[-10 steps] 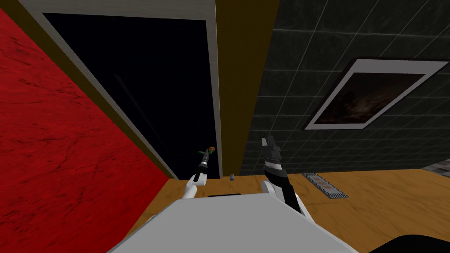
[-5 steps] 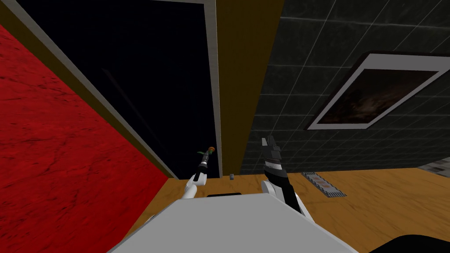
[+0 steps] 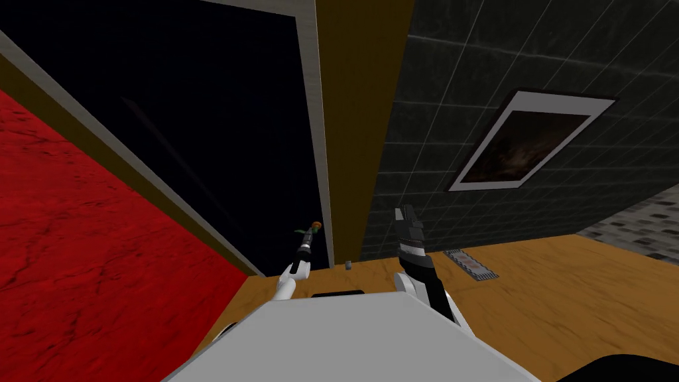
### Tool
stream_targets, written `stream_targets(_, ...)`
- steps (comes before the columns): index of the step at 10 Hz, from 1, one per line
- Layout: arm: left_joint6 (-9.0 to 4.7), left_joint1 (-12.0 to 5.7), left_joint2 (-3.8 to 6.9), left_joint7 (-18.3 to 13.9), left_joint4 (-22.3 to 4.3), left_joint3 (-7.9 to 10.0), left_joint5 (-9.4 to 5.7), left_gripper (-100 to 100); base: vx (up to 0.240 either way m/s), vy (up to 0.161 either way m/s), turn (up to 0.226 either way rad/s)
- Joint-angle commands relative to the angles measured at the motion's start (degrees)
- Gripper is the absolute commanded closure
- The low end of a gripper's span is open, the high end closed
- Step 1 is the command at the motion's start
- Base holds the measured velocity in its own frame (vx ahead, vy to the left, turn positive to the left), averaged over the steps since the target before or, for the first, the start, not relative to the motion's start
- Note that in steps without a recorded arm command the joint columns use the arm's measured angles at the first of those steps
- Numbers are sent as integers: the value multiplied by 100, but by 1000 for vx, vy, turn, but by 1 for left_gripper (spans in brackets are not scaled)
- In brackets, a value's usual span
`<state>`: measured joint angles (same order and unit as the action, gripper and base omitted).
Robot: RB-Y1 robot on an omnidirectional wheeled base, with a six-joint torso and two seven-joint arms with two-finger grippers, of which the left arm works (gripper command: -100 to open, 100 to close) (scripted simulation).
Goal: Push the door open
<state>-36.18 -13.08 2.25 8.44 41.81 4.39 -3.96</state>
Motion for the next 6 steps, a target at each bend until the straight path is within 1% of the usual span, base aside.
stream_targets(1,-69,-9,76,93,116,165,-40,100,-15,56,-96)
stream_targets(2,-89,-22,90,126,109,226,-58,100,-7,49,-63)
stream_targets(3,-127,-48,118,192,94,348,-93,100,4,55,-141)
stream_targets(4,-127,-48,118,192,94,348,-93,100,-2,55,-57)
stream_targets(5,-127,-48,118,192,94,348,-93,100,3,32,32)
stream_targets(6,-167,-75,146,259,79,475,-129,100,-5,33,-129)
